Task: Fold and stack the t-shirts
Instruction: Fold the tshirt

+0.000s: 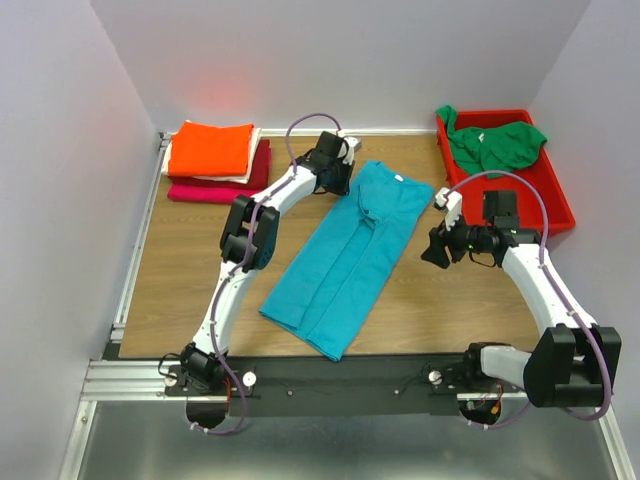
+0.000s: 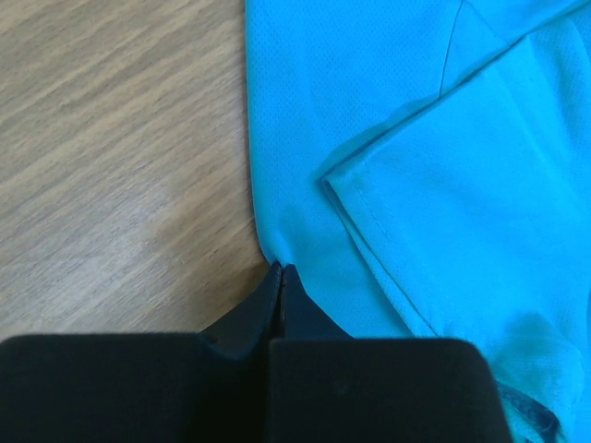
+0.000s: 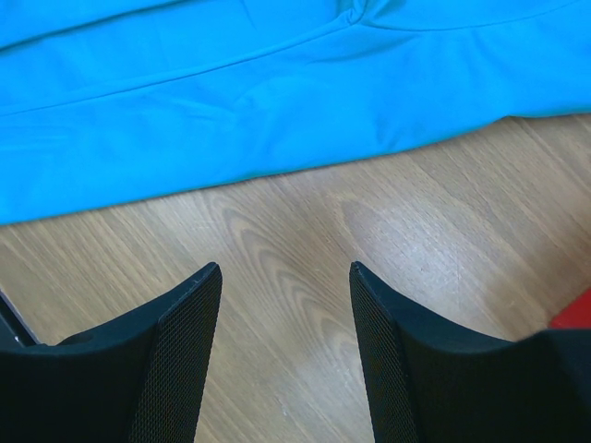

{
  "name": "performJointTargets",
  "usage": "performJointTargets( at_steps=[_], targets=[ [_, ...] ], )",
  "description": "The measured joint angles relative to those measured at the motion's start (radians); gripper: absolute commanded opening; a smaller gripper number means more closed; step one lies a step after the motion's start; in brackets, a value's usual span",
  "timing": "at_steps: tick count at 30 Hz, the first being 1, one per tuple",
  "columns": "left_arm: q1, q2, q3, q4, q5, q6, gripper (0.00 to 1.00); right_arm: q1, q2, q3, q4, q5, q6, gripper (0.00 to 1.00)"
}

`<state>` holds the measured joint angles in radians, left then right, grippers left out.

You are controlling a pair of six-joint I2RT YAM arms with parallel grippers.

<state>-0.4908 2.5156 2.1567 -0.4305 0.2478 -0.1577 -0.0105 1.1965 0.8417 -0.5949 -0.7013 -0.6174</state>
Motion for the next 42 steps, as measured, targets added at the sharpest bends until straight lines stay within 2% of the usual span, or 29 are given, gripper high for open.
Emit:
performJointTargets(
  at_steps=[5,8,12,14,15,16,19,20,23,26,30,31,33,37,42],
  targets=[
    [0.027,0.0,0.002,0.001,0.02,-0.056,0.0,0.0,0.0,0.0,0.0,0.0,0.0,0.65],
    [0.086,0.0,-0.008,0.017,0.031,-0.121,0.0,0.0,0.0,0.0,0.0,0.0,0.0,0.65],
    [0.197,-0.042,-0.132,0.133,0.069,-0.243,0.0,0.0,0.0,0.0,0.001,0.001,0.0,0.65],
    [0.244,-0.071,-0.19,0.173,0.08,-0.275,0.13,-0.001,0.001,0.0,0.002,0.001,0.0,0.65],
    [0.264,-0.085,-0.217,0.192,0.087,-0.28,0.28,-0.002,0.003,0.0,0.003,0.001,0.0,0.65],
    [0.272,-0.095,-0.238,0.204,0.095,-0.287,0.34,-0.002,0.007,0.0,0.003,0.0,0.001,0.65],
    [0.273,-0.176,-0.343,0.262,0.133,-0.286,0.48,-0.003,0.046,0.0,0.007,-0.009,0.014,0.64],
    [0.267,-0.205,-0.374,0.27,0.14,-0.284,0.48,-0.003,0.064,0.001,0.01,-0.018,0.017,0.63],
    [0.244,-0.357,-0.462,0.287,0.146,-0.262,0.52,-0.003,0.171,0.013,0.014,-0.061,0.057,0.61],
    [0.224,-0.573,-0.519,0.331,0.131,-0.214,0.55,0.003,0.3,0.061,0.016,-0.096,0.107,0.6],
    [0.225,-0.977,-0.682,0.465,0.041,-0.128,0.7,0.045,0.459,0.196,0.018,-0.11,0.205,0.61],
    [0.228,-1.087,-0.744,0.503,0.015,-0.096,0.8,0.06,0.494,0.235,0.024,-0.11,0.23,0.61],
    [0.231,-1.237,-0.838,0.566,-0.021,-0.067,0.88,0.109,0.58,0.315,0.067,-0.092,0.312,0.62],
    [0.235,-1.525,-1.084,0.652,-0.079,-0.005,0.91,0.2,0.713,0.422,0.142,0.009,0.486,0.59],
    [0.235,-1.764,-1.355,0.612,-0.118,0.054,0.91,0.267,0.843,0.515,0.232,0.103,0.708,0.56]
  ],
)
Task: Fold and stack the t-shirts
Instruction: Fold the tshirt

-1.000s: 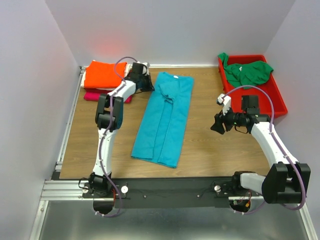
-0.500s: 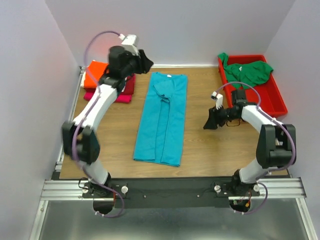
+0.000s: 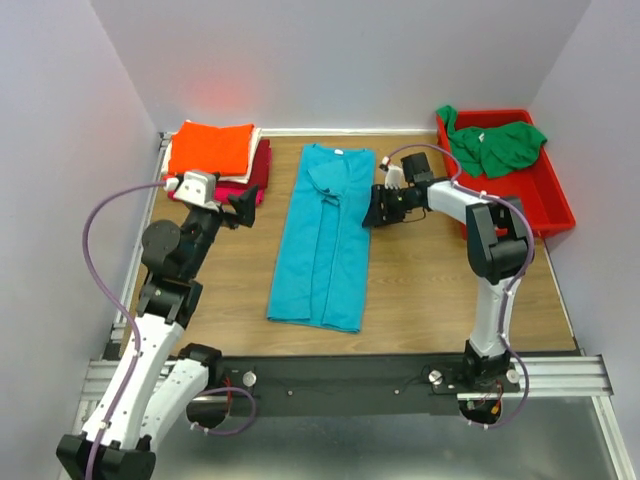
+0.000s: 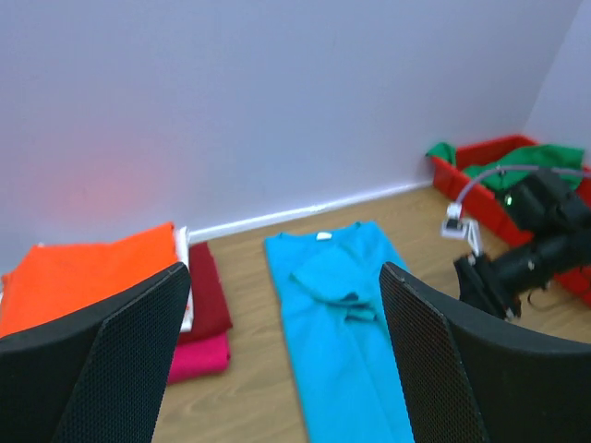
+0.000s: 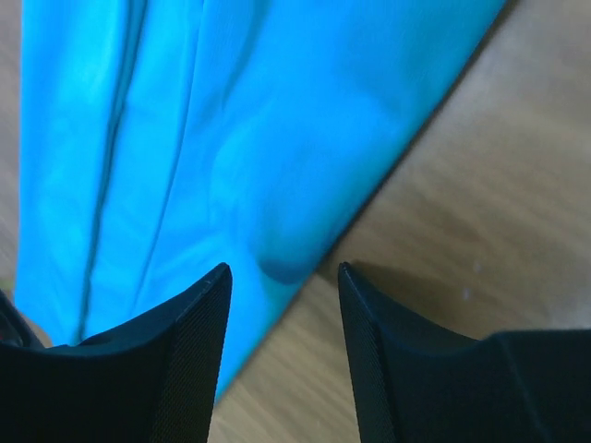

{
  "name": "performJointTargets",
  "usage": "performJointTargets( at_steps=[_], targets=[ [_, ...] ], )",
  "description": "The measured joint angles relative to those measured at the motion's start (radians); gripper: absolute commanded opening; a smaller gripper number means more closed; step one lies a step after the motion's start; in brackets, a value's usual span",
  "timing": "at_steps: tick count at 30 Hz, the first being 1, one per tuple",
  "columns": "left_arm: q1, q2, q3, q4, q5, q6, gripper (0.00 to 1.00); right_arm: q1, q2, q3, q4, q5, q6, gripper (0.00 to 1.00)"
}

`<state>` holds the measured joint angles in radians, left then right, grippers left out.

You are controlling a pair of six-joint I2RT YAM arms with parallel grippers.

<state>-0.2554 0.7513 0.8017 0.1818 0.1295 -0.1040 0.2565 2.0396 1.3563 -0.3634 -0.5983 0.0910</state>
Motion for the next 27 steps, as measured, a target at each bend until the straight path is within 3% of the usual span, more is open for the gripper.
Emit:
performJointTargets(
  at_steps=[1,2,3,5,6,8,11,17,19,20,22,24,27],
  targets=[
    [0.0,-0.026,-0.032,-0.011,-0.004,0.007,0.91,0.005,0.024,0.027,0.016,0.012,0.033,0.54],
    [0.0,-0.058,-0.068,-0.026,-0.009,0.015,0.9,0.006,0.039,0.047,0.027,0.014,0.059,0.35],
    [0.0,-0.137,-0.13,-0.068,-0.016,0.034,0.9,0.013,0.08,0.093,0.06,0.026,0.119,0.35],
    [0.0,-0.166,-0.135,-0.069,-0.019,0.039,0.9,0.015,0.095,0.107,0.064,0.047,0.145,0.25],
    [0.0,-0.185,-0.145,-0.073,-0.021,0.04,0.9,0.016,0.112,0.116,0.073,0.056,0.16,0.14],
    [0.0,-0.221,-0.165,-0.089,-0.021,0.043,0.9,0.018,0.122,0.124,0.082,0.082,0.176,0.05],
    [0.0,-0.255,-0.172,-0.096,-0.02,0.048,0.9,0.019,0.122,0.126,0.082,0.118,0.18,0.01],
    [0.0,-0.251,-0.208,-0.062,0.089,0.071,0.91,0.005,0.135,0.183,0.056,0.221,0.119,0.01],
    [0.0,-0.249,-0.238,-0.031,0.15,0.084,0.92,-0.018,0.158,0.235,0.026,0.251,0.07,0.13],
    [0.0,-0.247,-0.269,0.001,0.208,0.093,0.94,-0.032,0.17,0.261,0.015,0.262,0.041,0.3],
    [0.0,-0.24,-0.3,0.035,0.267,0.098,0.96,-0.059,0.189,0.309,-0.014,0.277,-0.03,0.47],
    [-0.002,-0.214,-0.315,0.063,0.329,0.101,0.96,-0.079,0.195,0.347,-0.056,0.286,-0.118,0.54],
    [-0.024,-0.15,-0.307,0.103,0.39,0.124,0.94,-0.108,0.192,0.37,-0.158,0.28,-0.283,0.55]
  ],
)
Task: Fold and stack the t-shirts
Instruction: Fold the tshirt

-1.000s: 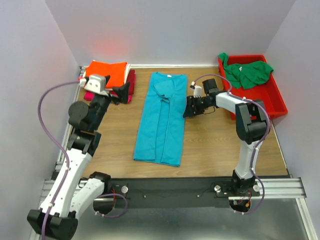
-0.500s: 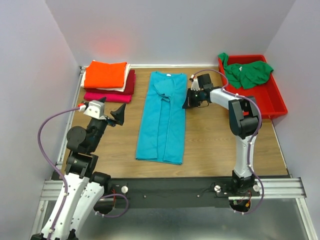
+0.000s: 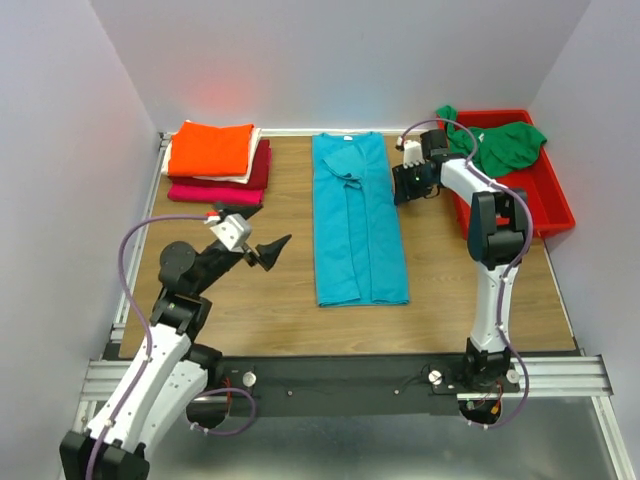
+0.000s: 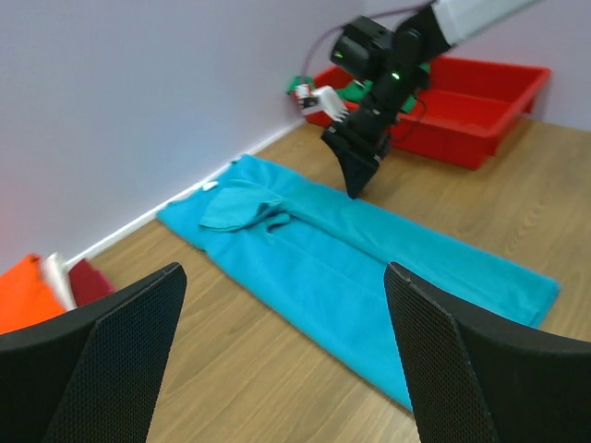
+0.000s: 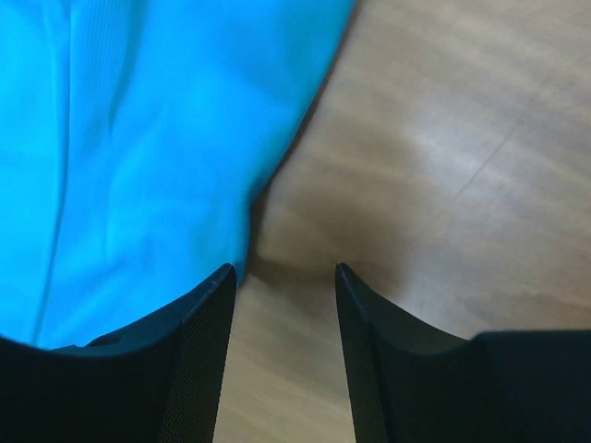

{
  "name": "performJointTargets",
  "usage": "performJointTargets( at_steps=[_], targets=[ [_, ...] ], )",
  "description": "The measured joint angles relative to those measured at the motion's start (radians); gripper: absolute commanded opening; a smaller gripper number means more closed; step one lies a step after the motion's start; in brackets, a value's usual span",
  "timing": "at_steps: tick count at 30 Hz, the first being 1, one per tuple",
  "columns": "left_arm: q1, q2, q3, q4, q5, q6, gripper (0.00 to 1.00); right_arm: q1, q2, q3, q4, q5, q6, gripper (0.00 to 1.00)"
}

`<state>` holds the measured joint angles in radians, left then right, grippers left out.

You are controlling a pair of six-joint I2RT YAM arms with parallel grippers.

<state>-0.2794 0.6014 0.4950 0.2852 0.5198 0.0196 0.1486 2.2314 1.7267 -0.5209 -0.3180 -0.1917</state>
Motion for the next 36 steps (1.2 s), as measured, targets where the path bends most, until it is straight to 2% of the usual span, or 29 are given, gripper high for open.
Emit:
performJointTargets(
  at_steps=[2,4,7,8,9,10,12,14,16,19,21,24,36],
  targets=[
    [-0.05,0.05,0.014,0.012,0.021,0.047,0.93,0.0,-0.015,-0.005,-0.056,-0.012,-0.089,0.55],
    [-0.15,0.091,0.019,0.01,0.028,0.136,0.94,0.006,-0.063,-0.05,-0.109,-0.04,-0.192,0.55],
    [-0.295,0.108,0.018,-0.028,0.046,0.32,0.95,0.019,-0.188,-0.159,-0.152,-0.083,-0.307,0.63],
    [-0.333,0.108,0.016,-0.043,0.046,0.39,0.96,0.029,-0.271,-0.231,-0.171,-0.104,-0.369,0.69],
    [-0.364,0.113,0.014,-0.056,0.05,0.453,0.96,0.032,-0.309,-0.263,-0.177,-0.119,-0.404,0.88],
    [-0.397,0.122,0.013,-0.069,0.05,0.515,0.96,0.045,-0.404,-0.333,-0.181,-0.147,-0.465,1.0],
    [-0.459,0.157,0.013,-0.092,0.023,0.6,0.96,0.068,-0.576,-0.481,-0.185,-0.216,-0.606,1.0],
    [-0.529,0.203,0.013,-0.111,-0.018,0.666,0.91,0.103,-0.747,-0.641,-0.189,-0.279,-0.753,1.0],
    [-0.594,0.263,0.012,-0.127,-0.056,0.706,0.83,0.152,-0.861,-0.775,-0.188,-0.306,-0.858,1.0],
    [-0.684,0.346,0.001,-0.136,-0.108,0.738,0.75,0.233,-0.926,-0.916,-0.189,-0.31,-0.93,0.97],
    [-0.73,0.399,-0.007,-0.138,-0.139,0.748,0.67,0.296,-0.953,-0.996,-0.184,-0.307,-0.951,0.93],
    [-0.766,0.463,-0.017,-0.138,-0.176,0.755,0.65,0.352,-0.97,-1.04,-0.161,-0.284,-0.944,0.92],
    [-0.796,0.735,-0.014,-0.119,-0.3,0.767,0.68,0.4,-1.022,-1.169,0.06,-0.134,-0.863,0.79]
  ],
)
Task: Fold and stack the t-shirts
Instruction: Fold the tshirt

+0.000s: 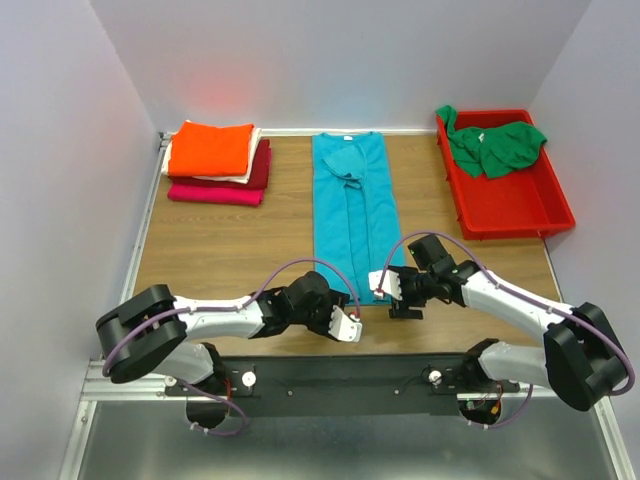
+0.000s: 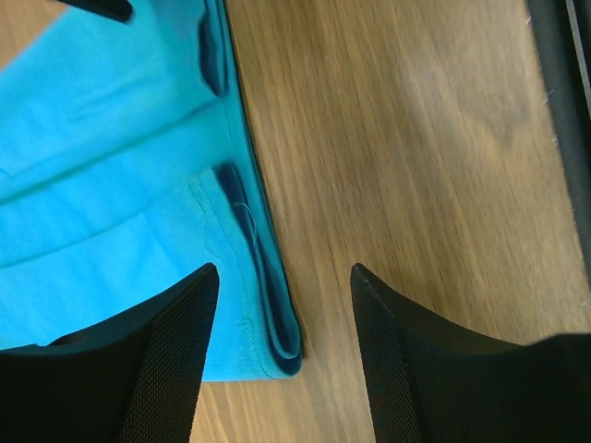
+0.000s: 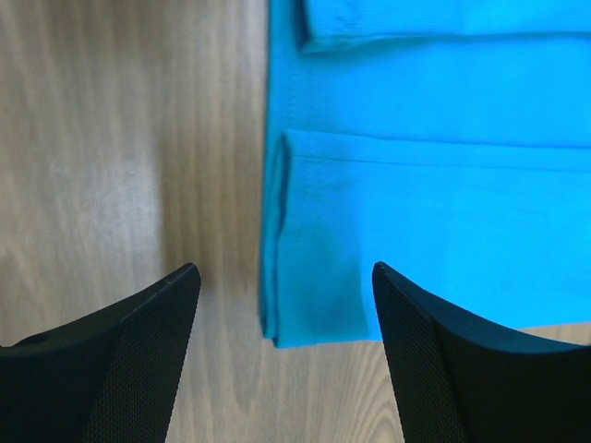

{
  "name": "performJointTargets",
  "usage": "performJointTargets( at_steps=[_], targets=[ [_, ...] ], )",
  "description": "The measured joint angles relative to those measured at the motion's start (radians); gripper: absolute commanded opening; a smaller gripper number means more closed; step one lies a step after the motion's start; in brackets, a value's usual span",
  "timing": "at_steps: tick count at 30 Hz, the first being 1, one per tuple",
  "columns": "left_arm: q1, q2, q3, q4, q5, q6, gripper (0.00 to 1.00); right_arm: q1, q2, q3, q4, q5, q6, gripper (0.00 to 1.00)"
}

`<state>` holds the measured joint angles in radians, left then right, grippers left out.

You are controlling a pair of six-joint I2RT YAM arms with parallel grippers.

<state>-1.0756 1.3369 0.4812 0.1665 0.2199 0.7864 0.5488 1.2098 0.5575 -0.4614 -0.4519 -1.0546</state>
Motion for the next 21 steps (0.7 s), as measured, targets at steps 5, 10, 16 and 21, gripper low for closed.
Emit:
performJointTargets(
  at_steps=[5,10,16,21],
  targets=[
    [0.0,0.043,0.005,0.017,-0.056,0.013,0.68,0.0,-0.006,-0.019,0.073,0.035,0.041,0.7],
    [0.0,0.07,0.014,0.049,-0.108,0.022,0.67,0.0,-0.001,-0.031,0.106,0.057,0.063,0.66],
    [0.009,0.097,0.016,0.066,-0.138,0.037,0.46,0.0,0.002,-0.044,0.131,0.074,0.072,0.61],
    [0.028,0.122,0.032,0.067,-0.141,0.039,0.4,0.0,0.011,-0.046,0.153,0.083,0.078,0.48]
  ],
)
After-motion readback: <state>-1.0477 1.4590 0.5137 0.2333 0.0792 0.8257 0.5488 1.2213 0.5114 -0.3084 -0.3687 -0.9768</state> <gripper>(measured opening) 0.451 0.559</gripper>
